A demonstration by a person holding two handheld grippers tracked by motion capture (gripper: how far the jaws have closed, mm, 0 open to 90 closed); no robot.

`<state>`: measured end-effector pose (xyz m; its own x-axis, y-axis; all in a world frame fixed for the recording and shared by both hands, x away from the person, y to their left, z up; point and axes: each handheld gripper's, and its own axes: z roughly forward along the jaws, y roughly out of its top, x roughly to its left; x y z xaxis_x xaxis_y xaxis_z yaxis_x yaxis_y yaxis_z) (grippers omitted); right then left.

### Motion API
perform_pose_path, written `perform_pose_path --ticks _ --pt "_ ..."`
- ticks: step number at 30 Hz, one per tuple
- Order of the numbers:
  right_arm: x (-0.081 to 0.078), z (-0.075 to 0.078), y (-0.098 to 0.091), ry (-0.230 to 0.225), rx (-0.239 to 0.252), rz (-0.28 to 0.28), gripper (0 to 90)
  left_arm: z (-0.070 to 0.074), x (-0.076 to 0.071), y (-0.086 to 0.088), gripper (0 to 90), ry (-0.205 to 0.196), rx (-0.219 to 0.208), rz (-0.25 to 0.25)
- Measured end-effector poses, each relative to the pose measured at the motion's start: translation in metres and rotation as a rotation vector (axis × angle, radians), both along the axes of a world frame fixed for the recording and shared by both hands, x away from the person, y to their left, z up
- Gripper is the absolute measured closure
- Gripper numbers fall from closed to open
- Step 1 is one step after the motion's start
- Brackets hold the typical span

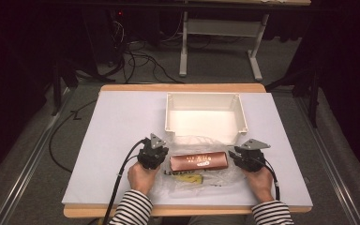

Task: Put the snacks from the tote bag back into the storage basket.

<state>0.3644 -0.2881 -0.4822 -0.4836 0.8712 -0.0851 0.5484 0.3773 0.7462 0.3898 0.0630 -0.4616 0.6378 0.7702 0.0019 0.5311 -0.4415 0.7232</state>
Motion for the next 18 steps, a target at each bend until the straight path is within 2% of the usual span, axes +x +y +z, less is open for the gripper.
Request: perform_pose_path --ticks 5,7,10,11,13,15,18 --pt "0.0 0.0 0.0 -0.001 0.0 0.015 65.4 -0.008 0.004 -0.001 90.0 0.003 0.063 -0.002" --pt "0.0 0.0 0.0 0.003 0.006 0.023 65.4 -0.012 0.009 -0.001 90.0 0.011 0.066 0.002" --pt "0.0 0.0 0.0 0.0 0.0 0.026 65.6 -0.01 0.008 -0.004 89.1 -0.006 0.094 0.017" --pt "0.0 0.0 0.0 0.001 0.0 0.026 65.8 -0.008 0.005 -0.004 85.2 -0.01 0.098 0.026" --pt "0.0 0.0 0.0 -0.001 0.0 0.024 66.0 0.001 -0.005 0.002 72.6 -0.023 0.06 0.043" --pt "0.0 0.0 0.0 -0.001 -0.001 0.022 66.1 0.013 -0.02 0.009 63.6 -0.041 0.013 0.054" --pt "0.0 0.0 0.0 -0.001 -0.001 0.022 66.1 0.023 -0.04 0.013 59.5 -0.066 0.012 0.02"
